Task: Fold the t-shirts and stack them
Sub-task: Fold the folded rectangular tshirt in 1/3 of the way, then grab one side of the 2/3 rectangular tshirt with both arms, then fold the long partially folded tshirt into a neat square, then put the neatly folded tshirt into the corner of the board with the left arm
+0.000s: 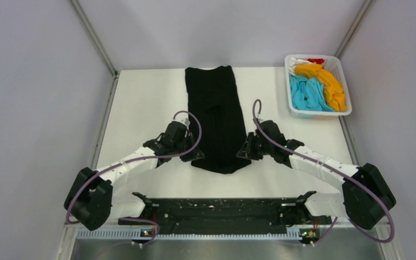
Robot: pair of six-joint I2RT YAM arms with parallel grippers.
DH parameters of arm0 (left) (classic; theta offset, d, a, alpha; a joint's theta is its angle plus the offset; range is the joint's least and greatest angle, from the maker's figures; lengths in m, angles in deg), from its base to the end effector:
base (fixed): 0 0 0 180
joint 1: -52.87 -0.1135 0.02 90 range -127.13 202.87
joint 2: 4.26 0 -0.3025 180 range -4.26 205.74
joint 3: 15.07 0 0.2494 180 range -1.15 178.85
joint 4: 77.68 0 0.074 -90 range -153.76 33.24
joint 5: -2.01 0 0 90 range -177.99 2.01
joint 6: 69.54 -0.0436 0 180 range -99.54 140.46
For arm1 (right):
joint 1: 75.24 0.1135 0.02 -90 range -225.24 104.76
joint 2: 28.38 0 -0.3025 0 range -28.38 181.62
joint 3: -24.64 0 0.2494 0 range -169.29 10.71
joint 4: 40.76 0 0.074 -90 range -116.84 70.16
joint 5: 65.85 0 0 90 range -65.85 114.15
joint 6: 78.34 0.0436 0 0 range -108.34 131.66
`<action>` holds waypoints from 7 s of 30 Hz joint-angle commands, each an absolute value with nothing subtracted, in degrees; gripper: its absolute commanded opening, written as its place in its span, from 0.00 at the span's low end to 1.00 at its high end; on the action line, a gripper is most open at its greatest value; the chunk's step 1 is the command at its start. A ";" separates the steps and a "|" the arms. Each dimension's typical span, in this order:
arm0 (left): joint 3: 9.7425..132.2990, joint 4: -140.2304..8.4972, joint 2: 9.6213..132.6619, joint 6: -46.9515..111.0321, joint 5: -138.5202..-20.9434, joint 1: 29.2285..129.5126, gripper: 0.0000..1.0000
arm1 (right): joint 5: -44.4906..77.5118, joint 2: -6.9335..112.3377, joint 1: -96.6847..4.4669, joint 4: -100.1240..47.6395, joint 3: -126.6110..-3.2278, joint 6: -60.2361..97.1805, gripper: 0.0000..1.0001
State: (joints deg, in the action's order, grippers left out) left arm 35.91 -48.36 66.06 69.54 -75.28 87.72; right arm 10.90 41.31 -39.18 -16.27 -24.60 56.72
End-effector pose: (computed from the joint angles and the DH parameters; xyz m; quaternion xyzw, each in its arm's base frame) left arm 0.1836 -0.1395 0.2282 -0.0764 0.9276 -0.3116 0.1916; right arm 0.1809 0.1441 0.2278 0.0279 0.9182 0.3284 0.2199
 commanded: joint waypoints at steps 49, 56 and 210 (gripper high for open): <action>80.63 -44.08 103.51 53.07 -71.61 64.65 0.89 | 9.67 84.92 -55.92 -24.04 -71.71 41.96 0.58; 70.91 -43.50 93.16 52.25 -73.60 64.65 0.99 | 9.72 78.74 -55.95 -24.09 -64.58 42.04 0.99; 97.07 -30.13 123.67 48.67 -74.12 60.26 0.00 | -0.47 69.07 -64.93 -10.45 -68.41 35.24 0.99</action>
